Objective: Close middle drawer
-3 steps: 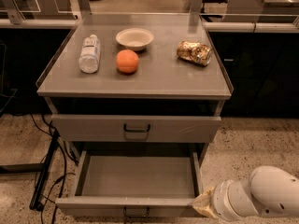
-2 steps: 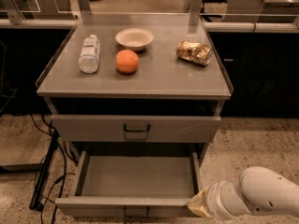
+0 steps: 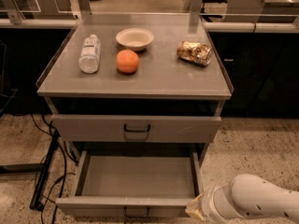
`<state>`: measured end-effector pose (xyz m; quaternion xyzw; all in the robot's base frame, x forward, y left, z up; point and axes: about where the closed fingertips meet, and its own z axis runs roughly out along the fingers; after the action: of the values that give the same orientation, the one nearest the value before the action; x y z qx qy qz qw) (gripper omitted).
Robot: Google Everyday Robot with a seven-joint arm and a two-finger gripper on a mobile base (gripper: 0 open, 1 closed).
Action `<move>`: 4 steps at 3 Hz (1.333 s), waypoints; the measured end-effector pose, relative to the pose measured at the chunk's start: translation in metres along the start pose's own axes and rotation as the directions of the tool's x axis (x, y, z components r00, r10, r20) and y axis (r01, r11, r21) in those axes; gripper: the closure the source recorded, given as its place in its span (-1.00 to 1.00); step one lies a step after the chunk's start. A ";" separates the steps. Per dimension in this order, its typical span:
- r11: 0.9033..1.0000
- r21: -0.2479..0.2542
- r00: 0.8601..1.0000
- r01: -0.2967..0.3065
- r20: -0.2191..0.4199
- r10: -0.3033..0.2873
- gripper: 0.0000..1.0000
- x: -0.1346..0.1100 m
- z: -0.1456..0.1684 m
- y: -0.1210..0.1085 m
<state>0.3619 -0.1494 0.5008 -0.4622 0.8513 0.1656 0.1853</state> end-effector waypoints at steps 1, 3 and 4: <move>1.000 0.001 1.000 -0.023 -0.003 0.023 1.00 0.010 0.037 0.002; 0.999 -0.007 0.999 -0.039 -0.005 0.039 0.61 0.017 0.063 0.006; 0.999 -0.007 0.999 -0.039 -0.005 0.039 0.15 0.017 0.063 0.006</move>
Offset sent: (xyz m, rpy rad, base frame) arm -0.0070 0.0259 -0.0915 0.0085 0.0431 -0.0433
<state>0.3585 -0.1308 0.4384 -0.4467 0.8599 0.1711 0.1783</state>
